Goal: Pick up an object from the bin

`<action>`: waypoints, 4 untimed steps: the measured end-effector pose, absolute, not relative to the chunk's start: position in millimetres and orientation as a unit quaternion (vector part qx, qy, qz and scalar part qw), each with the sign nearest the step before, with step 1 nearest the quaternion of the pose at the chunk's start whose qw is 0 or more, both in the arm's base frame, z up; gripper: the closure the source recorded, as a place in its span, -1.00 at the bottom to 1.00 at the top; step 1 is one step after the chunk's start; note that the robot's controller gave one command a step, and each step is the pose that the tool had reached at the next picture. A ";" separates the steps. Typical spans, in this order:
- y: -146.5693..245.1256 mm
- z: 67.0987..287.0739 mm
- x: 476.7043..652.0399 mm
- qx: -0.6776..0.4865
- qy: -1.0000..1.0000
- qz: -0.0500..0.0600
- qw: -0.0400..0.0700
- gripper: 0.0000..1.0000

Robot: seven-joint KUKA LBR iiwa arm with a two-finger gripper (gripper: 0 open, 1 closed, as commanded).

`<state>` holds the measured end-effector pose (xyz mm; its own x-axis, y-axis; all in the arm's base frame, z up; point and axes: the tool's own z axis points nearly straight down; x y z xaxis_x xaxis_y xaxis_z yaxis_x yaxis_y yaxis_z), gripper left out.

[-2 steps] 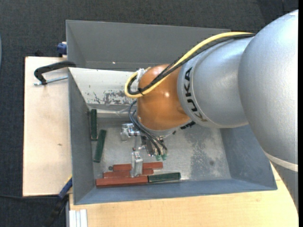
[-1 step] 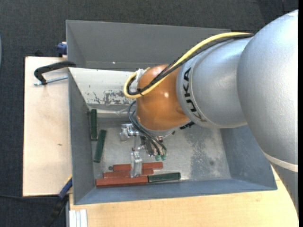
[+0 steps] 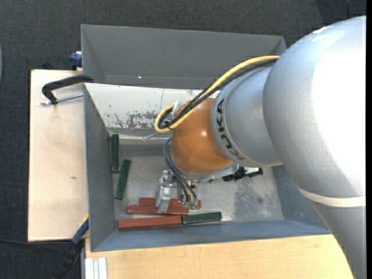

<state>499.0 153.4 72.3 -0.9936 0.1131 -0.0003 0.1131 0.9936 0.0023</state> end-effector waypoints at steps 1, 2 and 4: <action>153.0 71.2 499.0 0.057 0.998 0.001 0.001 -1.00; 153.1 73.5 499.9 0.057 0.998 0.001 0.002 1.00; 159.7 121.2 496.5 0.061 0.998 0.000 -0.001 1.00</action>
Offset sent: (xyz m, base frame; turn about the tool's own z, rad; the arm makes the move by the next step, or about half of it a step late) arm 0.0000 0.0000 0.0000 0.0000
